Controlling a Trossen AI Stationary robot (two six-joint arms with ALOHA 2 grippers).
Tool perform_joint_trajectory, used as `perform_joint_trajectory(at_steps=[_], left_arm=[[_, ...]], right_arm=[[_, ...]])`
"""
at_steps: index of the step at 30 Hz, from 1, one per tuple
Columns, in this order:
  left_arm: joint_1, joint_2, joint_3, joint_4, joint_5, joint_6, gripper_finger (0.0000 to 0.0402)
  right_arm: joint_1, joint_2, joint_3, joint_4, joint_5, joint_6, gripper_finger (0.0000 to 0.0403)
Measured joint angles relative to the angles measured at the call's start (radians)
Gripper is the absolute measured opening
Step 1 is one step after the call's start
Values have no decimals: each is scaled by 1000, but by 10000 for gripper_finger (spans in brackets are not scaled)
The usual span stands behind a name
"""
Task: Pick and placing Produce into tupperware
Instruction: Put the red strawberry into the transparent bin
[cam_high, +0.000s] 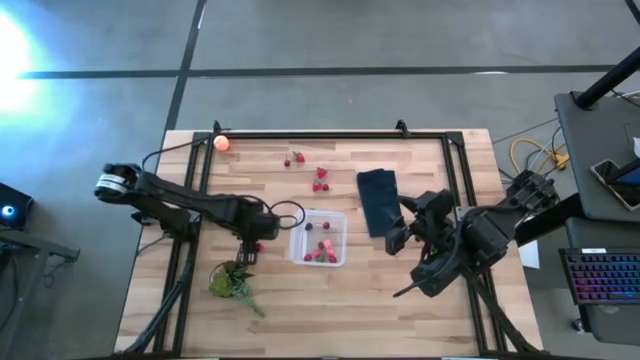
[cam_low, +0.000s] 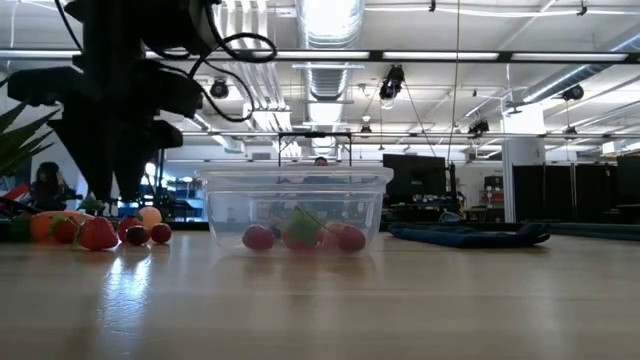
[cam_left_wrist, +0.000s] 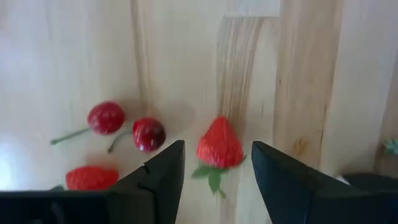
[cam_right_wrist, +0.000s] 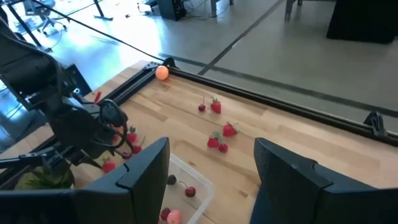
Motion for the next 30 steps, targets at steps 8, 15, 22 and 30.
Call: perform_joint_trajectory(at_steps=[8,15,22,30], left_arm=[[-14,45,-41,1,-25,-52,223],[-28,33,-61,28,-40,-78,257],[-30,77,-75,55,-39,-78,257],[-29,138,-73,84,-34,-74,257]], right_arm=[[0,-2,-20,0,-1,14,226],[0,-11,-24,0,-3,5,226],[0,-21,-24,0,-1,-12,226],[0,-27,-24,0,-1,-25,226]])
